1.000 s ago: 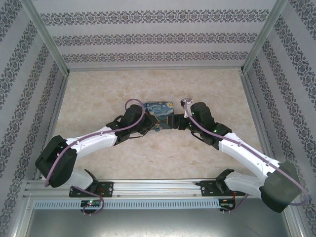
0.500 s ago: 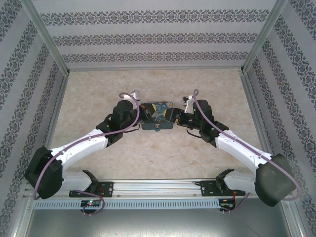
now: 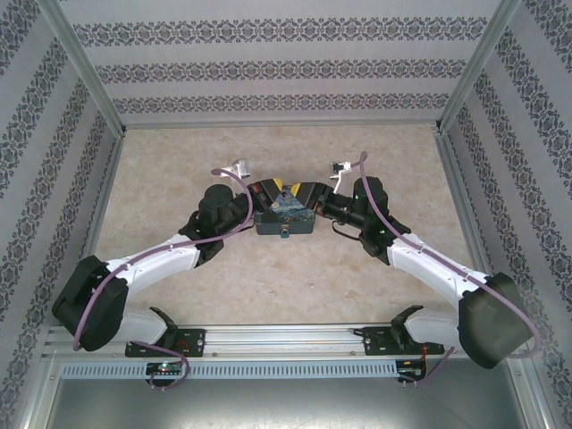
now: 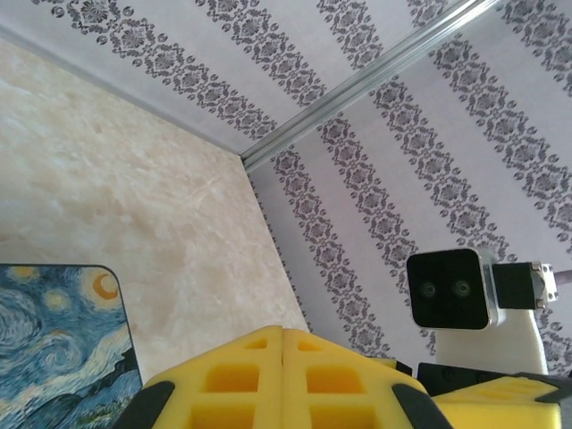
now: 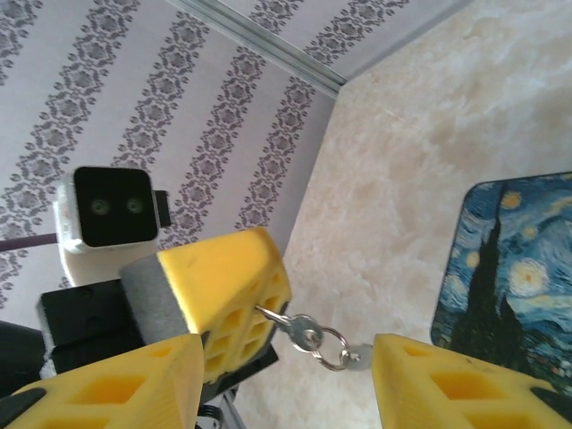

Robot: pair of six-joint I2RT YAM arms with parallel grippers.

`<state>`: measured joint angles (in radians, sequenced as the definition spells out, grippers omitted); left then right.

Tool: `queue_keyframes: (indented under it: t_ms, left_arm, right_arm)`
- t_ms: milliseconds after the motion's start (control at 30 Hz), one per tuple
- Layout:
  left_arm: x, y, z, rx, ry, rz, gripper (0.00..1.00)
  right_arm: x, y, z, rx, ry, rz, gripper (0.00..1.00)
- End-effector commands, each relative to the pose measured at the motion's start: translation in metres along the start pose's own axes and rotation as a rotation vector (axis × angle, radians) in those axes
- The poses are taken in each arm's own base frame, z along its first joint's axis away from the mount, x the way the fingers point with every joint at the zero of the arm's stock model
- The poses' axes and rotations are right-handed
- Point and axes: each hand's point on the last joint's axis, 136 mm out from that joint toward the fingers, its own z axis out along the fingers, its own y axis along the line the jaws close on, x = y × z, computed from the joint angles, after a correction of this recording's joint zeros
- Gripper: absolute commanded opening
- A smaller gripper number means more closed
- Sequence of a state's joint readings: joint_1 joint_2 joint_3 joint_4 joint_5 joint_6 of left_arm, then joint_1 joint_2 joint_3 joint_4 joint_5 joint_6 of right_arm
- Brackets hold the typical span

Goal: Unlock a padlock with a key

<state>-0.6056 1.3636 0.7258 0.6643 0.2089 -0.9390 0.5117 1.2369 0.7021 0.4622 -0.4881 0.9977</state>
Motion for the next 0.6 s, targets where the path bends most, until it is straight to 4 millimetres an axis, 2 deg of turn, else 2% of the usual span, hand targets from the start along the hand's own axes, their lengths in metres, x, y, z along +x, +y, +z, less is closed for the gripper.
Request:
queue_keyframes:
  t_ms: [0,200,567]
  left_arm:
    - [-0.013,-0.012,0.000,0.093,-0.053,-0.052,0.00]
    - [-0.013,-0.007,0.001,0.118,-0.061,-0.112,0.00]
    - [-0.012,0.001,0.004,0.124,-0.056,-0.150,0.00]
  right_arm:
    - [-0.012,0.009,0.002,-0.088,-0.045,0.002,0.51]
    - [-0.020,0.002,0.010,-0.160,-0.083,0.068,0.49]
    - [-0.022,-0.005,0.021,-0.240,-0.097,0.138,0.42]
